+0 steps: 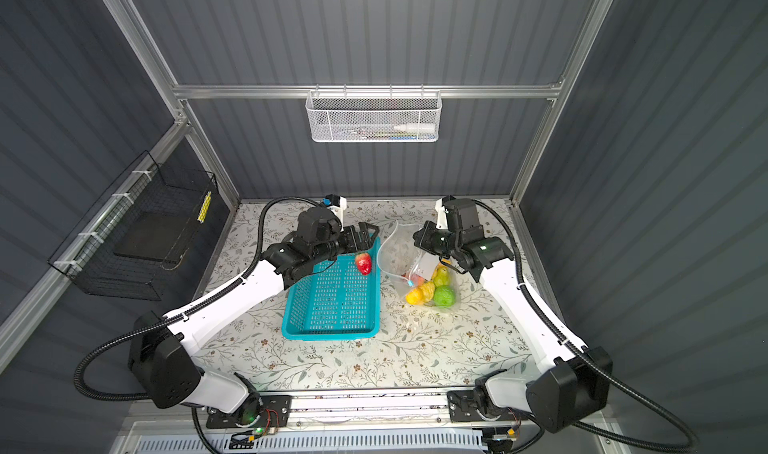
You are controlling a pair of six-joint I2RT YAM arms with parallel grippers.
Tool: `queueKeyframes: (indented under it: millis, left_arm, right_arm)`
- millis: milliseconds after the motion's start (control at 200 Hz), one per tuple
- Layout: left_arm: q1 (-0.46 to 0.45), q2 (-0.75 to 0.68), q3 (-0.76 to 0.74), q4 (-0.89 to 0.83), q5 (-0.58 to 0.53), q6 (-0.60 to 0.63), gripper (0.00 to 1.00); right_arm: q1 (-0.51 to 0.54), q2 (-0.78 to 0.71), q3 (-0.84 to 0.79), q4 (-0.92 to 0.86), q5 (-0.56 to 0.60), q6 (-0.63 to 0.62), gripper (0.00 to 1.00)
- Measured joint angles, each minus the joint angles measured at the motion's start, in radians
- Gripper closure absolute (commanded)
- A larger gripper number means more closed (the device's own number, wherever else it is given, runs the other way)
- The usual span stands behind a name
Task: Place the food in the zip-top bag and seal the zipper
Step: 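Open the left gripper and withdraw it back over the basket, then lower the left gripper onto the last red strawberry and close on it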
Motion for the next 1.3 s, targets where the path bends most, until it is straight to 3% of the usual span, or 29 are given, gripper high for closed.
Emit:
queueKeyframes:
  millis: [335, 535, 915, 1301]
  left_arm:
    - [0.017, -0.013, -0.115, -0.019, -0.130, -0.045, 0.00]
    - [0.017, 0.073, -0.115, -0.038, -0.146, -0.048, 0.00]
    - [0.017, 0.350, 0.023, -0.092, -0.121, -0.077, 0.00]
    - [0.017, 0.485, 0.115, -0.119, -0.127, -0.117, 0.01]
  right_arm:
    - [0.000, 0.000, 0.005, -0.004, 0.000, -0.007, 1.00]
    - [0.000, 0.000, 0.007, -0.008, 0.002, -0.008, 1.00]
    - [0.000, 0.000, 0.007, -0.008, 0.014, -0.011, 1.00]
    - [0.000, -0.006, 0.007, -0.012, 0.020, -0.021, 1.00]
